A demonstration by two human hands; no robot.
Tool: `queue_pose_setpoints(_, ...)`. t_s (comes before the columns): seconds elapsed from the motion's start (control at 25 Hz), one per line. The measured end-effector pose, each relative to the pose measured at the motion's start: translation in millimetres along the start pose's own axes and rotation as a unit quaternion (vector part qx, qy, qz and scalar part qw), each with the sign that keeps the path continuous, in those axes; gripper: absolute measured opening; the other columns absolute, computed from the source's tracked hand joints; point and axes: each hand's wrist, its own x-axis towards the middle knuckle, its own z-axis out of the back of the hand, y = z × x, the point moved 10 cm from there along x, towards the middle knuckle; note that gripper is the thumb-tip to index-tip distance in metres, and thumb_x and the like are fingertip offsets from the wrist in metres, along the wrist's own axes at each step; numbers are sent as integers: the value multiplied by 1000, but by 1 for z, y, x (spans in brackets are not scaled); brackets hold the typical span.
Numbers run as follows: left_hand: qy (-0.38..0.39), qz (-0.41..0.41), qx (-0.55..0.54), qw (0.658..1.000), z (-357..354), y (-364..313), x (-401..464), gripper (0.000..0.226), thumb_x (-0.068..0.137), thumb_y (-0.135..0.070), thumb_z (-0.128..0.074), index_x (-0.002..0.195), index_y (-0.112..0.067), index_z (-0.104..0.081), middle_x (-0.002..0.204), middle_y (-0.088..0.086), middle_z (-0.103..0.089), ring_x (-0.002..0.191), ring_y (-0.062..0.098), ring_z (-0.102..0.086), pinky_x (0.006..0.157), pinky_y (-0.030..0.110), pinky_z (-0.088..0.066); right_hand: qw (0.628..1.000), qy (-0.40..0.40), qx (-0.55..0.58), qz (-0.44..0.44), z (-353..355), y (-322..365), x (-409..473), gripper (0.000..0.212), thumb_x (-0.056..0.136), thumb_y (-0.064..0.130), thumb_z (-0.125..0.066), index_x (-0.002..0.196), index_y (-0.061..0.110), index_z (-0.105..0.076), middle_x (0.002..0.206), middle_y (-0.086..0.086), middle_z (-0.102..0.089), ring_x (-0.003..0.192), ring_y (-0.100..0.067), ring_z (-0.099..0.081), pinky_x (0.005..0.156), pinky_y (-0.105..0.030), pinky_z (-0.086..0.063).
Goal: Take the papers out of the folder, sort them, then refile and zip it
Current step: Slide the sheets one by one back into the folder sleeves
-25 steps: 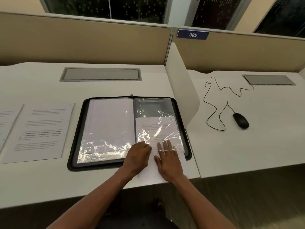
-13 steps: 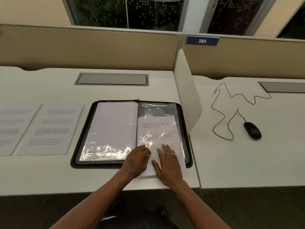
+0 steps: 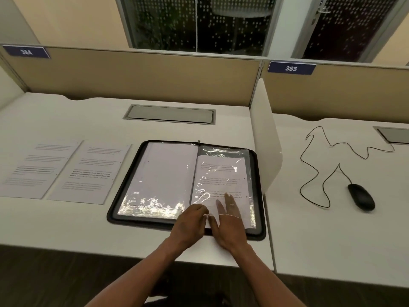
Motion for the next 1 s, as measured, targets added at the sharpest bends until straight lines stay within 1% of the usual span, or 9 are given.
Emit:
queue_pose_setpoints(0.08,-11,9,-7,1000,4,1,0,16,94,-18,-55,106,-17,-65,106,-2,-65,98,13,-57,86,27,-50,999,-37,27,-11,7,-3,-7,65,98,59,-34,151,24,-41,165,-5,-22,154,-24,-15,124,-40,-18)
queue_pose_setpoints(0.16,-8,5,-12,1000,3,0,0,17,93,-18,-54,106,-17,-65,108,-2,-65,101,12,-57,87,26,-50,999,-49,10,-6,10,-1,-9,58,98,53,-40,148,24,-47,161,-7,-34,152,-26,-22,124,-40,-15)
queue_pose_setpoints(0.32,-9,-7,-28,1000,5,-2,0,13,92,-17,-54,100,-17,-64,104,-3,-63,97,11,-55,84,29,-51,1000,-24,-9,-12,3,2,9,72,93,62,-16,155,30,-34,165,-7,-23,154,-29,-13,122,-40,-2)
queue_pose_setpoints(0.48,-7,-8,-36,999,6,1,1,17,91,-20,-52,103,-20,-64,106,-6,-63,99,9,-55,84,25,-49,999,-33,-18,-28,-1,0,18,71,94,62,-17,154,31,-37,164,-10,-26,152,-31,-18,123,-43,-9)
queue_pose_setpoints(0.6,0,-17,-47,999,5,2,2,20,90,-20,-52,106,-21,-64,107,-8,-63,101,7,-55,87,22,-47,999,-36,-10,-21,-2,2,17,69,95,64,-16,156,34,-30,166,-6,-19,154,-24,-10,124,-36,4)
queue_pose_setpoints(0.72,6,-28,-57,998,6,2,2,22,90,-20,-51,108,-23,-65,107,-10,-63,103,5,-55,89,20,-46,999,-35,-14,-15,2,5,23,71,94,65,-15,157,35,-26,167,-6,-16,154,-22,-4,121,-32,10)
queue_pose_setpoints(0.8,-1,-35,-56,998,10,1,2,21,90,-21,-52,108,-25,-63,108,-11,-62,103,5,-54,89,21,-47,999,-29,-2,-15,3,9,22,75,91,65,-14,158,33,-25,168,-7,-13,154,-22,1,123,-34,7)
queue_pose_setpoints(0.92,-12,-42,-42,998,11,2,1,26,88,-23,-57,114,-23,-61,112,-8,-63,102,8,-55,87,24,-49,999,-52,3,-16,10,10,5,71,94,62,-20,157,30,-29,167,-8,-17,155,-27,-7,126,-46,-10)
queue_pose_setpoints(1.0,-15,-43,-34,998,9,2,1,27,88,-23,-58,115,-21,-62,112,-6,-63,102,10,-56,87,25,-50,999,-35,-11,-4,6,11,-3,71,94,64,-12,158,33,-18,167,-2,-4,155,-24,2,127,-46,-5)
